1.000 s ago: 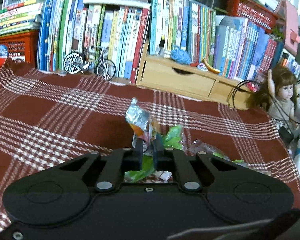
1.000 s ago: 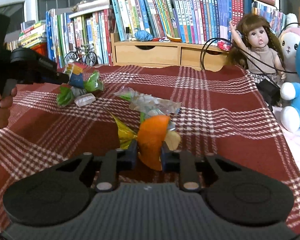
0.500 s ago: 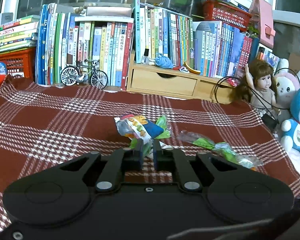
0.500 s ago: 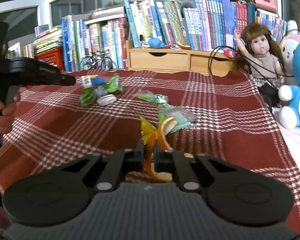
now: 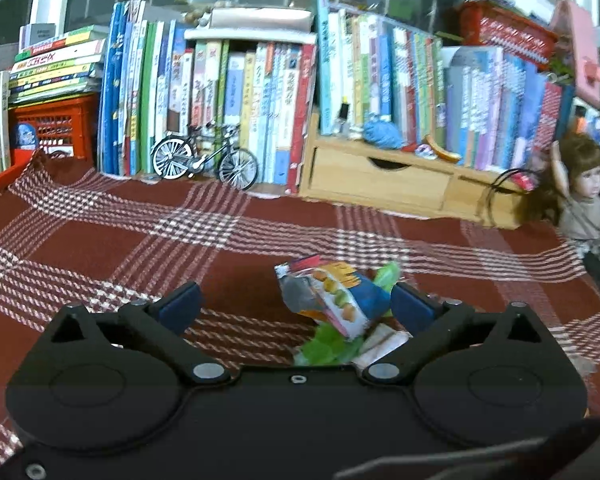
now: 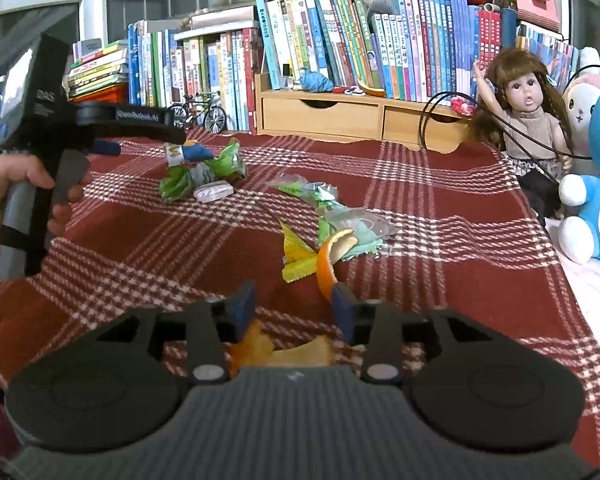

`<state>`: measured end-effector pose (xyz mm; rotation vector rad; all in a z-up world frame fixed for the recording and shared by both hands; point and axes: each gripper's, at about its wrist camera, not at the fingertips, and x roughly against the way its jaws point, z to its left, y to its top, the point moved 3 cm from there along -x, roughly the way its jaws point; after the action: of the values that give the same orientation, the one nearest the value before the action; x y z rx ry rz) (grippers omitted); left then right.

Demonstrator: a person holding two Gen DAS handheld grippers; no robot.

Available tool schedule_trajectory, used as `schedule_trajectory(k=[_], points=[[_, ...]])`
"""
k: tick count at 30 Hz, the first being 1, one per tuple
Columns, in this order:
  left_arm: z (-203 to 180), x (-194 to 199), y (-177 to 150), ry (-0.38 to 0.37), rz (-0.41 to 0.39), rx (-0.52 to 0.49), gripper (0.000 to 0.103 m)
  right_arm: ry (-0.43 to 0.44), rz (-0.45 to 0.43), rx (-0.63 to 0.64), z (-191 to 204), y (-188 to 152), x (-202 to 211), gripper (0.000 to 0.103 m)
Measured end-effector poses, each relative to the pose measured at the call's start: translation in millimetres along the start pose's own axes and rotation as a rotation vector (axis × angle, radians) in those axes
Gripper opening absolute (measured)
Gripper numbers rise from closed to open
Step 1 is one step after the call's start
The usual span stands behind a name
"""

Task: Collect trash

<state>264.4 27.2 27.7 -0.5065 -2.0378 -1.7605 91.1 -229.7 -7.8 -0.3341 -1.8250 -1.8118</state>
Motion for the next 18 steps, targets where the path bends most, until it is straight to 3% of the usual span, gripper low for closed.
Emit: schedule_trajectory(k=[3, 4, 6, 8, 9, 10, 11, 18], points=[[-0.6, -12.7, -4.0, -0.017, 0.027, 0.007, 0.100, -0.003, 0.003, -0.005, -0.7, -0.9, -4.1, 0.064], [-1.0, -14.8, -5.5, -0.033, 0.028, 0.009, 0.095, -0.006, 0.007, 0.000, -0.7, -1.7, -5.8, 0.064], [-0.1, -16.1, -7.0, -0.067, 0.025, 0.020, 0.073, -0.011, 0.012, 0.009, -1.3, -3.1, -9.3, 0.064], [1.8, -16.3, -8.1, -0.090, 0.046, 0.042, 0.035, -0.007, 0.015, 0.004, -2.9, -3.6, -11.4, 0.061], [3.1, -15.9, -8.4, -0.100, 0.056, 0.056, 0.030, -0.001, 0.018, -0.001, -4.0, -3.7, -12.5, 0.042], [4.3, -13.6, -7.9, -0.110, 0.053, 0.066, 0.024, -0.002, 0.023, -0.005, -4.6, -3.6, -13.5, 0.032], [5.2, -10.1, -7.3, -0.116, 0.041, 0.070, 0.020, -0.007, 0.029, -0.007, -5.4, -3.7, -14.3, 0.016], [3.2, 24.3, -3.8, -0.135, -0.028, 0.031, 0.016, 0.002, -0.012, 0.009, -5.8, -6.8, -0.9, 0.007]])
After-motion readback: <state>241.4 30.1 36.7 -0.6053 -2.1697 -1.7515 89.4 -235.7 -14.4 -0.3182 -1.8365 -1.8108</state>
